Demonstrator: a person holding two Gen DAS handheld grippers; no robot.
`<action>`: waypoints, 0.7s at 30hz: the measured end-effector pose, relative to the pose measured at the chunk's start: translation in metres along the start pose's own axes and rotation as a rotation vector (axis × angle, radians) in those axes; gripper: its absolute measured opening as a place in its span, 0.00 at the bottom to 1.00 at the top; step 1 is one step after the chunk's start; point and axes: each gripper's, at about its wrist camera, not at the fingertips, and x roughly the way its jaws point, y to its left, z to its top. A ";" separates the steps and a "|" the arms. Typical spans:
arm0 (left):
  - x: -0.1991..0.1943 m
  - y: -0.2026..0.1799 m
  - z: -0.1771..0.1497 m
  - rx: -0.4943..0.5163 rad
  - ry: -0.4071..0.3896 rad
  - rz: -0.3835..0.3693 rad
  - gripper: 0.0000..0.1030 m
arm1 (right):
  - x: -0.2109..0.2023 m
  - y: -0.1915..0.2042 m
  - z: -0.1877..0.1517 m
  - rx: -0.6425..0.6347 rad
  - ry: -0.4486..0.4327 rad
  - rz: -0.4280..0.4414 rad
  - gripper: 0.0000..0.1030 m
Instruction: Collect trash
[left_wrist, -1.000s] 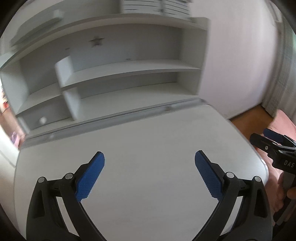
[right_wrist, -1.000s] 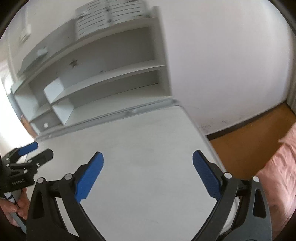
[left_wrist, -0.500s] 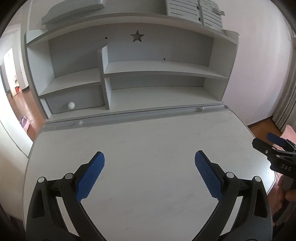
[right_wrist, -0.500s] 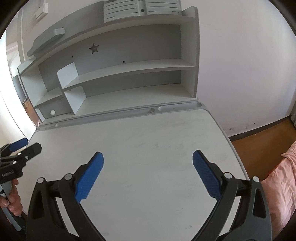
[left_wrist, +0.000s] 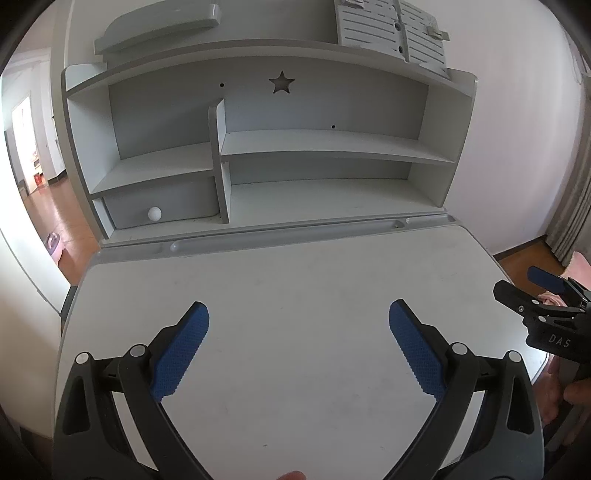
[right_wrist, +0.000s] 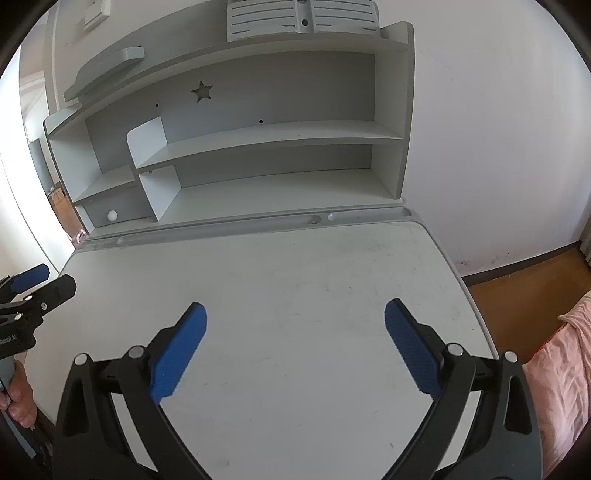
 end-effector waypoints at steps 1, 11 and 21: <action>0.000 -0.001 0.000 0.001 0.001 -0.002 0.92 | 0.000 0.000 0.000 0.001 -0.001 0.002 0.91; 0.001 -0.005 0.000 0.011 0.002 -0.007 0.92 | 0.000 0.000 0.000 -0.003 -0.004 0.001 0.91; 0.003 -0.008 -0.003 0.000 0.012 -0.025 0.92 | 0.001 0.000 -0.001 -0.015 -0.001 -0.003 0.91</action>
